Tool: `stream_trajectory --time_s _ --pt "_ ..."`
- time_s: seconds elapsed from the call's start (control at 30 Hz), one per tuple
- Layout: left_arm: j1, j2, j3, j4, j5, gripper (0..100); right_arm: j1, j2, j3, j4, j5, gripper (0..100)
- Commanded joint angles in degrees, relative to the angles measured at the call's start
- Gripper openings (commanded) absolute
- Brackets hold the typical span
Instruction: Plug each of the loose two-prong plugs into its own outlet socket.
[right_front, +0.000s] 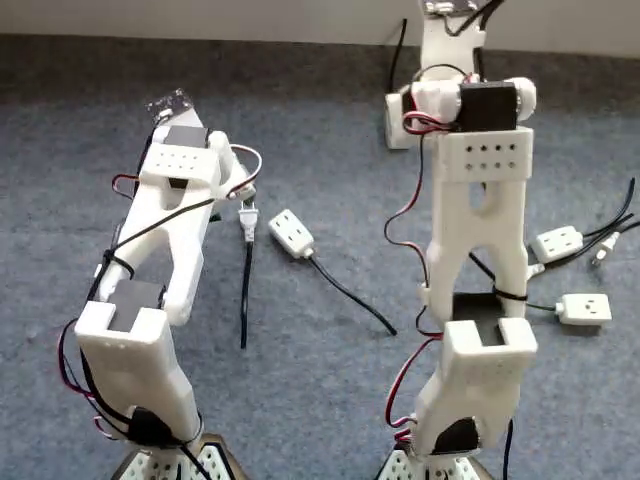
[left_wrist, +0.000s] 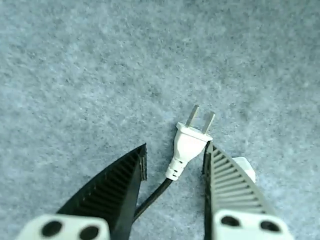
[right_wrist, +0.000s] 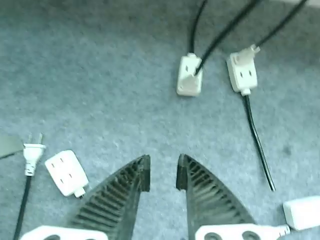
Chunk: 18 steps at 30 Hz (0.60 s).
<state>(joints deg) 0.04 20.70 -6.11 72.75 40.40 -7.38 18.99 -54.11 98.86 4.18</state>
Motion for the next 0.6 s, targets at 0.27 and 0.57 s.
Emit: stream_trajectory --time_s 0.27,0.57 --pt "5.93 -0.31 0.13 -6.51 3.6 20 3.56 -4.26 12.18 0.75 1.14 9.9" --pt "4.97 4.53 1.8 -14.77 -4.22 20 3.47 -4.18 17.36 -0.92 1.05 9.9"
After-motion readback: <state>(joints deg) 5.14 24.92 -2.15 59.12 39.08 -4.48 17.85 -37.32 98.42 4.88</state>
